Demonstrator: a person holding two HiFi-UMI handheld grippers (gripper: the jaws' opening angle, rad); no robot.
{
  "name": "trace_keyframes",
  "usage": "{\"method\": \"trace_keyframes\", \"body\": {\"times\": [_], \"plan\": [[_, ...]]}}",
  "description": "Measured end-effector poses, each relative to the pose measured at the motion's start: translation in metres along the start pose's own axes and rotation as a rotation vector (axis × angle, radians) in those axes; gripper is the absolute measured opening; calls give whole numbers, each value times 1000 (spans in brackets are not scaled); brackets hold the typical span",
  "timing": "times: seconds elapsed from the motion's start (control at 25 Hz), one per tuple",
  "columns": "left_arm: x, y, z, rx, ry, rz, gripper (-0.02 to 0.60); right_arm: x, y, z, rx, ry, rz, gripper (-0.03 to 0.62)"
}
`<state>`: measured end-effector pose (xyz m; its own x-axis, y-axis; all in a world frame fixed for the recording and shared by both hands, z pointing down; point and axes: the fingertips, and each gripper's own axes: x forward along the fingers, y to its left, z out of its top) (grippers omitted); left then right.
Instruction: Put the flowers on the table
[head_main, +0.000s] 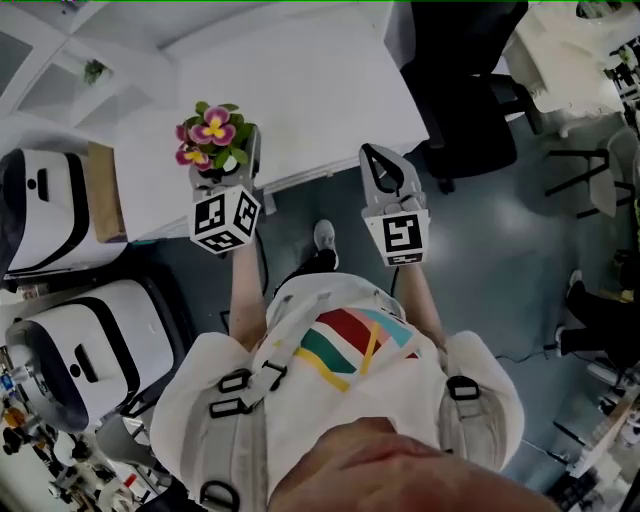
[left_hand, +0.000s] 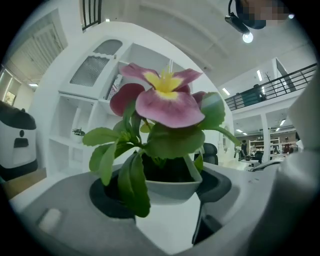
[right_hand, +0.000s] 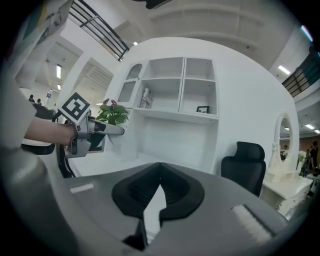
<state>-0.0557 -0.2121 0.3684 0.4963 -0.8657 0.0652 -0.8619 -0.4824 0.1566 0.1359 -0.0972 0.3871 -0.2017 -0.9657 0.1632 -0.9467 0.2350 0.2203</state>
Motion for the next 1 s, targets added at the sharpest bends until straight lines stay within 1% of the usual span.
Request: {"method": "trace_keyframes", "body": {"times": [0.2,0.32,0.48,0.56,0.76,1.0], "plan": [[32,39,10,-2,-27,41,351,68,4,7,-8,-2,50,1],[38,58,15,-8,-45,70,351,99,16,11,-13,-3,97,0],[39,77,11,-24,-39,119,351,130,29,17,-26,-3,170,1],[41,82,10,-27,-42,127,351,143,32,19,-25,-7,198,0],[46,83,9,7,-55,146,351,174,33,24,-17,-34,252,1],[75,73,5,23,-45,194,351,201,17,26,1,-62,325,0]]}}
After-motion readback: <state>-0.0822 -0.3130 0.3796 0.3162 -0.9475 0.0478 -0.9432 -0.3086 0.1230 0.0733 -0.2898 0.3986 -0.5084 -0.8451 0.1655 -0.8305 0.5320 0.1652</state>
